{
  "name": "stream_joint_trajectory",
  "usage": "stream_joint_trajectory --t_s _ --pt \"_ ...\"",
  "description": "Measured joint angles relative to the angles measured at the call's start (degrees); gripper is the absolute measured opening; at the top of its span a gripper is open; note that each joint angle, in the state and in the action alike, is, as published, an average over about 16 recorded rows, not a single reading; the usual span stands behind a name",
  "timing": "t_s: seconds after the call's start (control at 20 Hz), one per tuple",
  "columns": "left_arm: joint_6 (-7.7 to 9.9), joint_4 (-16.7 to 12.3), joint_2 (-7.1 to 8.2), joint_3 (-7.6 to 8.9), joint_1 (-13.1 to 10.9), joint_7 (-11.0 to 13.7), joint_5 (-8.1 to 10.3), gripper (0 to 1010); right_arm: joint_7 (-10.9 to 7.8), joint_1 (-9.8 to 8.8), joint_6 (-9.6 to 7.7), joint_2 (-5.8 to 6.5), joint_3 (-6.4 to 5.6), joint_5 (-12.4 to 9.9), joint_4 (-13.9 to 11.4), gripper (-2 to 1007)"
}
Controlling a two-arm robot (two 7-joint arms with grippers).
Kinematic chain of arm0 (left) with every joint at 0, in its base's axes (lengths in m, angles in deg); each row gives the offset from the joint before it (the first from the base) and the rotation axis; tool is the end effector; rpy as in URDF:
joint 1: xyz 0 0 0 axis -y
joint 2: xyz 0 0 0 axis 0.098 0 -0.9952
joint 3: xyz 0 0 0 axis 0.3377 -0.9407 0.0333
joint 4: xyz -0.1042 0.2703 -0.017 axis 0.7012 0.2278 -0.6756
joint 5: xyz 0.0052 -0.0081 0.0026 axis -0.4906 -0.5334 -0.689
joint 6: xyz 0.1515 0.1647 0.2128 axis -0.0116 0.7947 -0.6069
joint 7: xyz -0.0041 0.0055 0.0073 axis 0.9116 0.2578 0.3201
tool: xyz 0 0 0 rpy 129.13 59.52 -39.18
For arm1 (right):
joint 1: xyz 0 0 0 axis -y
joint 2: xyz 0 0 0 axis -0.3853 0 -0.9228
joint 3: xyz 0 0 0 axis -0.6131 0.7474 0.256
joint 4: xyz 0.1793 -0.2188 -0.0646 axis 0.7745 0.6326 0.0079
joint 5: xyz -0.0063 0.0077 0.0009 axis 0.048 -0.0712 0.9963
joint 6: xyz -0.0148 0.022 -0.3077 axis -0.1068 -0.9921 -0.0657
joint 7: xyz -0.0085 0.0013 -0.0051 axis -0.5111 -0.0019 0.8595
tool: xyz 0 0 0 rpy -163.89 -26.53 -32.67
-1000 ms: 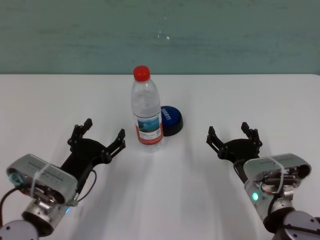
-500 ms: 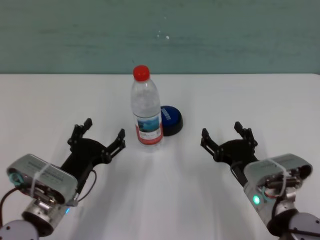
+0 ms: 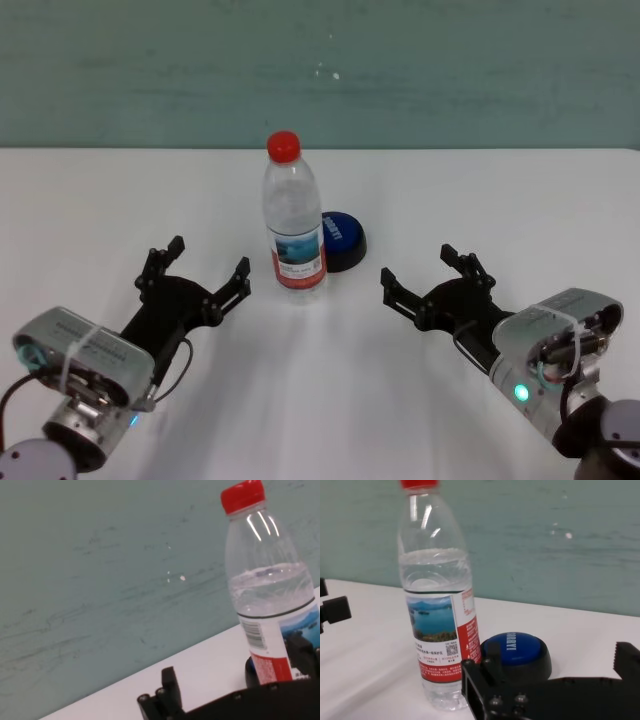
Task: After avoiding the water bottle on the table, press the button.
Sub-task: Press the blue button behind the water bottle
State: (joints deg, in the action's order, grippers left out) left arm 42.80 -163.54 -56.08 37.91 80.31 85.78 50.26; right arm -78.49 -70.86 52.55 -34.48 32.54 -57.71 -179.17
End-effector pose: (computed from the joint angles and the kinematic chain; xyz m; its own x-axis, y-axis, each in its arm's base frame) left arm 0.3022 0.0151 -0.3155 0.3734 0.8747 0.3091 -0.9137 0.4044 -0.0405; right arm 0.2989 0.0207 -0.2816 0.4471 -0.8944 -0.0144 0.8939 0.4473 -0.0290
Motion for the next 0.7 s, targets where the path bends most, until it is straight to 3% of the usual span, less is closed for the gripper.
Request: stream_joint_trajectory --t_s 0.35,0.7 --pt "0.0 0.0 0.0 0.0 0.0 0.0 0.0 1000 -4.93 0.88 -1.8 2.8 0.29 -1.24 -1.32 1004" --pt "0.0 0.0 0.0 0.0 0.0 0.0 0.0 1000 -7.32 0.83 -1.79 5.23 1.26 -1.96 -1.95 1004"
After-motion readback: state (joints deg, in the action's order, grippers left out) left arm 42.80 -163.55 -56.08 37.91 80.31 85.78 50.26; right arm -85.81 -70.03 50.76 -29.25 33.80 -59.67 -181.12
